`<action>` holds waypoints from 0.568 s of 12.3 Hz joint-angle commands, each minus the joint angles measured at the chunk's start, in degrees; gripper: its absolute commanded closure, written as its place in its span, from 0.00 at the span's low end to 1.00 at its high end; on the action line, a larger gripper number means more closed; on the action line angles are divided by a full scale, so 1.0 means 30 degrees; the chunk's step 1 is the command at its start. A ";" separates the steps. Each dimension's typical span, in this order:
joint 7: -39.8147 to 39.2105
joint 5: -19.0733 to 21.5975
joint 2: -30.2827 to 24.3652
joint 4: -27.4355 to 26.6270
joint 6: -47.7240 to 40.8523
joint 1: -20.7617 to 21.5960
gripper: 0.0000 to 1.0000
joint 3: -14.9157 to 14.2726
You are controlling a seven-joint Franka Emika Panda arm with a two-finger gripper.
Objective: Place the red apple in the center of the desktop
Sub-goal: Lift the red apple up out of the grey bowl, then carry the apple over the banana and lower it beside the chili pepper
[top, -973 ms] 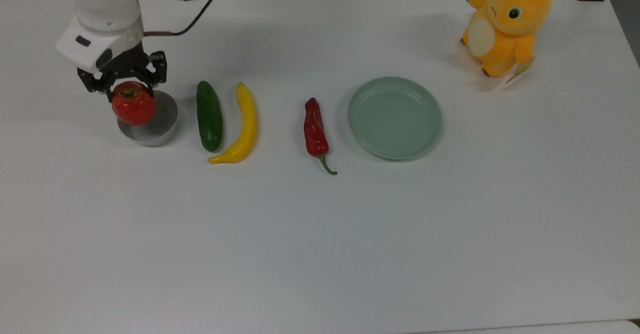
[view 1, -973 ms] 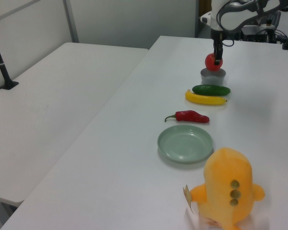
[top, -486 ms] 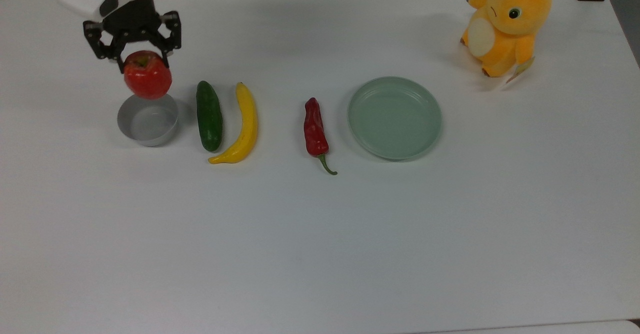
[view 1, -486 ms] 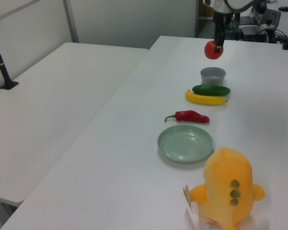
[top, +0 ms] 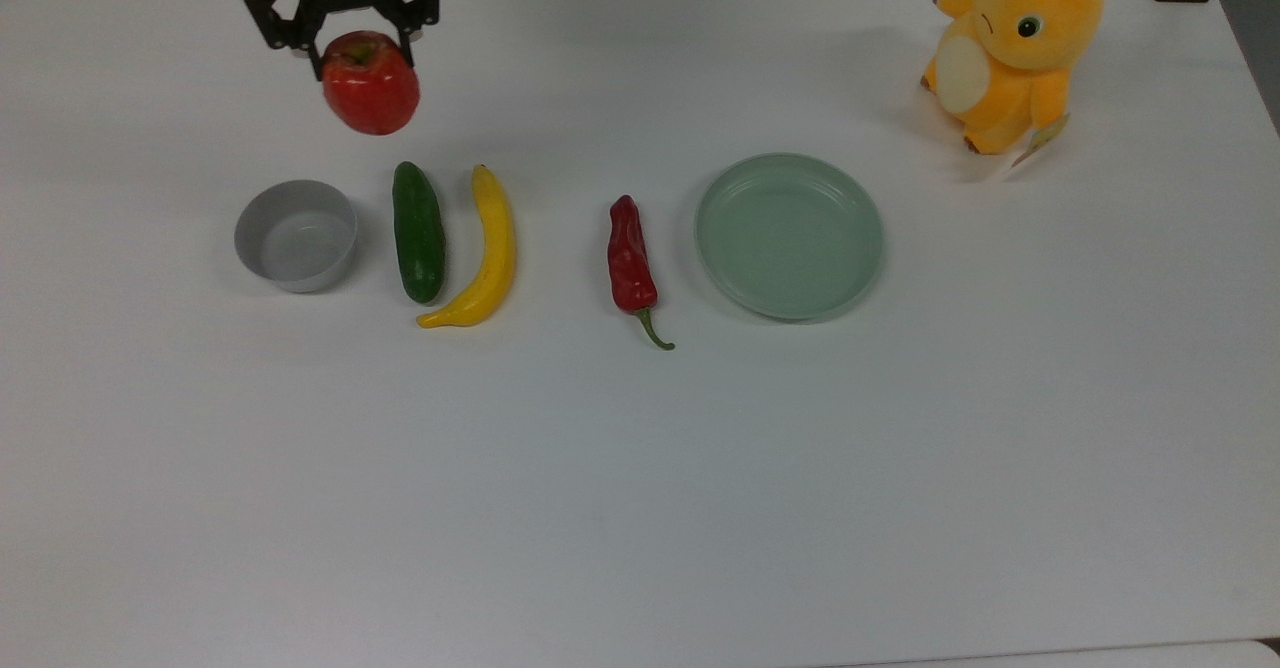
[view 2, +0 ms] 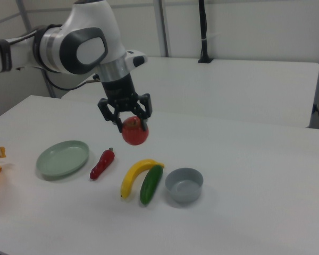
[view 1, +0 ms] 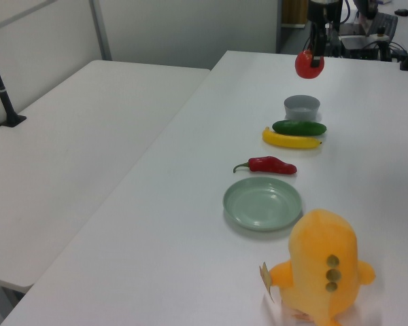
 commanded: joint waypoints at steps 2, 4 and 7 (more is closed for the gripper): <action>0.1799 0.0894 -0.0635 -0.0691 -0.1111 0.1573 0.91 0.0131; 0.2565 0.0894 -0.0490 -0.1304 -0.0850 0.1870 0.90 0.0685; 0.3384 0.0894 0.0036 -0.2300 0.0229 0.2193 0.91 0.1476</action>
